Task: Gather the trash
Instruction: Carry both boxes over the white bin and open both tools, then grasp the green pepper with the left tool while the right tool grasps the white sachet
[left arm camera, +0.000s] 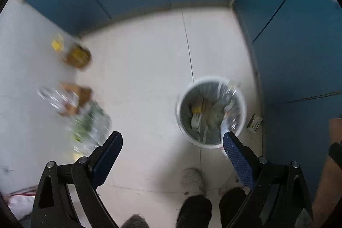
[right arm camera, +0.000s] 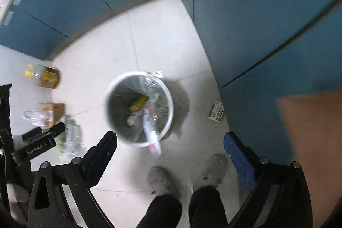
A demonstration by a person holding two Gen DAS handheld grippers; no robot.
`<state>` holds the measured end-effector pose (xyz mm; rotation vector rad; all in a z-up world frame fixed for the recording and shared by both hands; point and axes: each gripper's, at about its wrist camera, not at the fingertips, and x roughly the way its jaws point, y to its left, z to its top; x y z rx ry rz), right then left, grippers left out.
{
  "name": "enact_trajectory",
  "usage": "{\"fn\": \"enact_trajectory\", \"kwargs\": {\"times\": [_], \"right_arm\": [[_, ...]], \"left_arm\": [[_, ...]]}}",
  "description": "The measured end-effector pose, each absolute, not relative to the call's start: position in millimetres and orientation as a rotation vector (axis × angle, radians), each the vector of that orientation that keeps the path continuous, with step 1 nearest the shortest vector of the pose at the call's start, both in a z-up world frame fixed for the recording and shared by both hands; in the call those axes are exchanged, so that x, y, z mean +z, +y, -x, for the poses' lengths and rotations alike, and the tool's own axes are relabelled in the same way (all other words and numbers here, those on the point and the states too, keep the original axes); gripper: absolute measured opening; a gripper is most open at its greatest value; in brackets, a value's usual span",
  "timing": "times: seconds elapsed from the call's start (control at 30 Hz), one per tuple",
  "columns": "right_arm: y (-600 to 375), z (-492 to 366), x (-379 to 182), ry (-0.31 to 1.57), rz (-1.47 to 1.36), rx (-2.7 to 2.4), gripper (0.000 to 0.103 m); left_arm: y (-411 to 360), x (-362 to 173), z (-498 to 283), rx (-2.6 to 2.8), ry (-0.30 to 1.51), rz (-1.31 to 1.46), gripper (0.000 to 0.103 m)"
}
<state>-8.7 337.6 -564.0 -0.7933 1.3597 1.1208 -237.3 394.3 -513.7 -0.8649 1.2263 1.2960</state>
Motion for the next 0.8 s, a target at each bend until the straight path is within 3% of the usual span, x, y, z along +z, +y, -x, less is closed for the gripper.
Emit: {"fn": "enact_trajectory", "kwargs": {"times": [0.2, 0.4, 0.53, 0.7, 0.8], "right_arm": [[277, -36, -380, 1.357, 0.566, 1.138, 0.102], [186, -149, -276, 1.300, 0.349, 0.911, 0.102], [107, -237, -269, 1.300, 0.225, 0.645, 0.102], [20, -316, -312, 1.386, 0.101, 0.396, 0.101], [-6, -335, -353, 1.517, -0.025, 0.373, 0.090]], "left_arm": [[350, -324, 170, 1.314, 1.147, 0.609, 0.096], [319, -247, 66, 1.124, 1.036, 0.573, 0.096], [295, -248, -32, 0.984, 1.106, 0.515, 0.096], [253, -286, -136, 0.797, 1.256, 0.474, 0.096], [230, -304, -181, 0.719, 1.326, 0.422, 0.096]]}}
